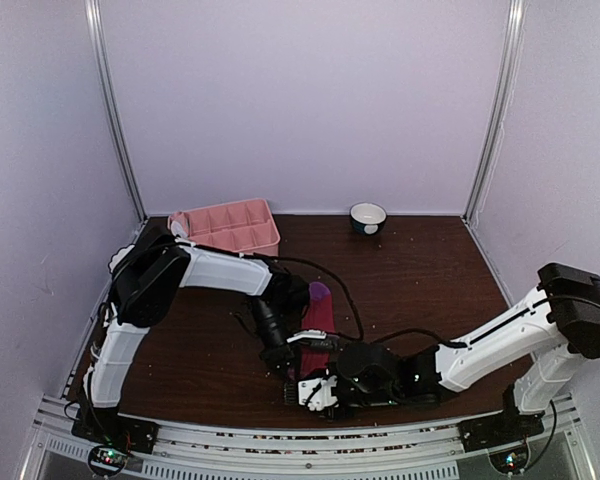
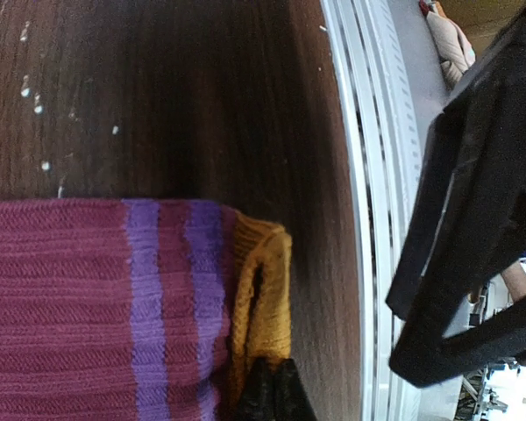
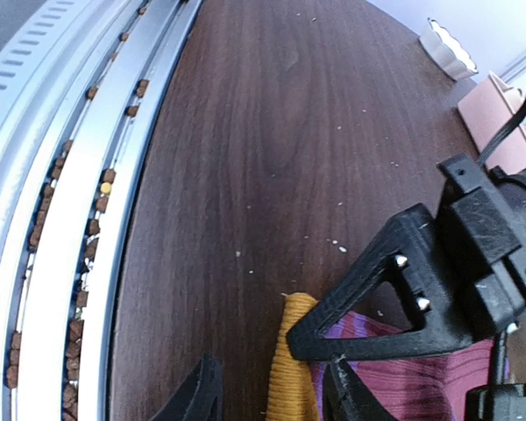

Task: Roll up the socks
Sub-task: Roll the sock at the center of the board.

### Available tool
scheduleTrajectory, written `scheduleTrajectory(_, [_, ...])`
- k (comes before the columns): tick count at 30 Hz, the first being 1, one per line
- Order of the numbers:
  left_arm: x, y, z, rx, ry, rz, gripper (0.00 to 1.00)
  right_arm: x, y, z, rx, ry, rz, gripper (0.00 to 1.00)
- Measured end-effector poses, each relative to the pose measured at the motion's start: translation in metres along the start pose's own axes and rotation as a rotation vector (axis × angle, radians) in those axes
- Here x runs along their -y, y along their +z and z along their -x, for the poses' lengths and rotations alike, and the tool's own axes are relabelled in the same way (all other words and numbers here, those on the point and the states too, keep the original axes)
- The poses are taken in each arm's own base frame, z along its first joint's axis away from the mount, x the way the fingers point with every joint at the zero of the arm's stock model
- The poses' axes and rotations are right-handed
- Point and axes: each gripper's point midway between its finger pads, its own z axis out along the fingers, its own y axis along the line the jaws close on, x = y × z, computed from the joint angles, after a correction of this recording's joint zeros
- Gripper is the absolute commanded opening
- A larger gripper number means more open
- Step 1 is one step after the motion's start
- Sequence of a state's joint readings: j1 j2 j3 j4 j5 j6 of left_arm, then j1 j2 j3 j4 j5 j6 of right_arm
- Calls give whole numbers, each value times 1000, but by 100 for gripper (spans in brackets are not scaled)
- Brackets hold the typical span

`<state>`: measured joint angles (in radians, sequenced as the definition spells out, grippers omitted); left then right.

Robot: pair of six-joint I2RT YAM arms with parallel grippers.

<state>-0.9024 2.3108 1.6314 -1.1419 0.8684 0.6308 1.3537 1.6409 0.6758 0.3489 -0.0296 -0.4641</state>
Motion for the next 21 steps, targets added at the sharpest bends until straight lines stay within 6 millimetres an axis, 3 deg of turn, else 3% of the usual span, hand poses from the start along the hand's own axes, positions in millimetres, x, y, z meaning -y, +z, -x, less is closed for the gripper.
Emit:
scheduleTrajectory(12, [1,-3,2,0,-2,-12,1,-20,16,-32,-94,-39,67,30])
scheduleTrajectory(21, [0,-3,3,-7,-6,-21,1,-7,19,-34,-107,-63,-9,31])
